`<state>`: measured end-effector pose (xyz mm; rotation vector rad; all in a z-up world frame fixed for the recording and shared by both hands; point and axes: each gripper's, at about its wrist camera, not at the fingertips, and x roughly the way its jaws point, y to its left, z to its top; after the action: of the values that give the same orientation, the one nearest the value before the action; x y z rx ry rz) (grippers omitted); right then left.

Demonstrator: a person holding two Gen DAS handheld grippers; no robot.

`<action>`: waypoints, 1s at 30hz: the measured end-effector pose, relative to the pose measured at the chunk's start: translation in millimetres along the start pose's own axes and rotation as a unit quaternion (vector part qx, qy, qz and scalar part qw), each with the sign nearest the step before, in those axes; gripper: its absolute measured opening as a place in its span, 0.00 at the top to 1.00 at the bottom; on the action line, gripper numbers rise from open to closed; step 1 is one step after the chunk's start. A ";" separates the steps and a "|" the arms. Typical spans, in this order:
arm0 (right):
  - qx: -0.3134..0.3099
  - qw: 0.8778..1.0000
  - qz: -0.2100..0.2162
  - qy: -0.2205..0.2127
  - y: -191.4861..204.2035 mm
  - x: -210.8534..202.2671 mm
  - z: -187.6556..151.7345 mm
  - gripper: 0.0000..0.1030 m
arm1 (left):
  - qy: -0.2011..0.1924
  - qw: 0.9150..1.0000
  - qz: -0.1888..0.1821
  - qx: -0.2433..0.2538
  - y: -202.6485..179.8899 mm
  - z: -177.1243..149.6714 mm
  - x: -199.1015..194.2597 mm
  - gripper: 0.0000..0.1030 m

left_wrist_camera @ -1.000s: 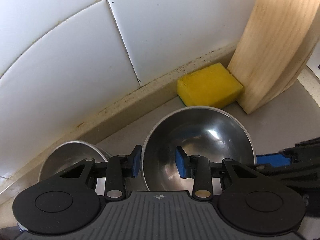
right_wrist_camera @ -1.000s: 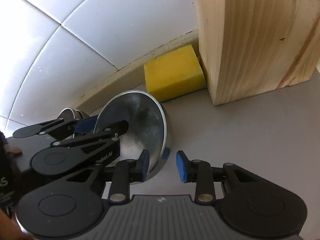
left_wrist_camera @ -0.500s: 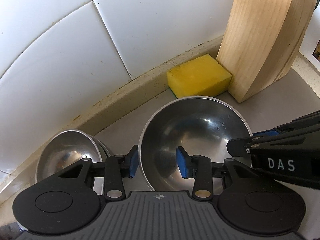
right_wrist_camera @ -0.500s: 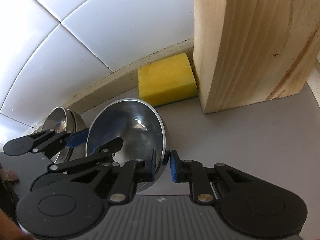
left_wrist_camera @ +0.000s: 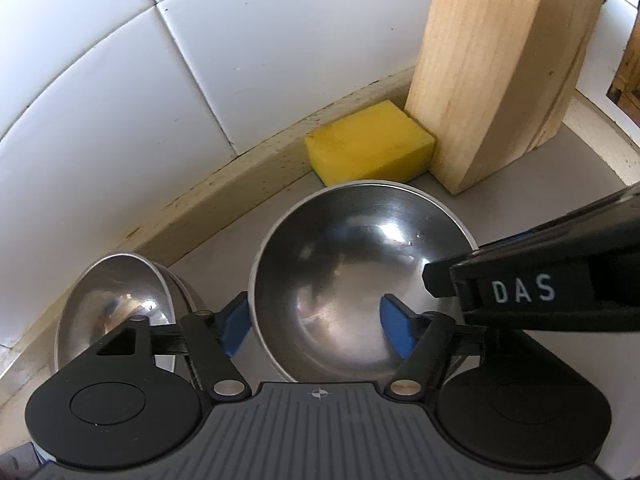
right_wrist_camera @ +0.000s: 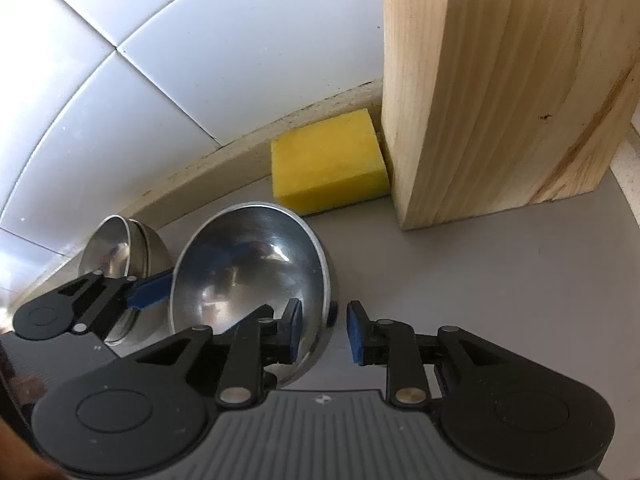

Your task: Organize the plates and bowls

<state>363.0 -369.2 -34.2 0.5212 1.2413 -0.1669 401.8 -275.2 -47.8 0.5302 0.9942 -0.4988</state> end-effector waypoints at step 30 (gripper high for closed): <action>-0.017 0.999 -0.032 -0.012 -44.9 -35.0 -44.5 0.98 | -0.012 0.998 -0.033 0.045 -51.7 -11.9 -19.9 0.76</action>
<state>295.5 -393.1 -24.5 0.4496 1.2357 -0.2055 353.3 -304.4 -45.3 0.5720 0.9711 -0.6101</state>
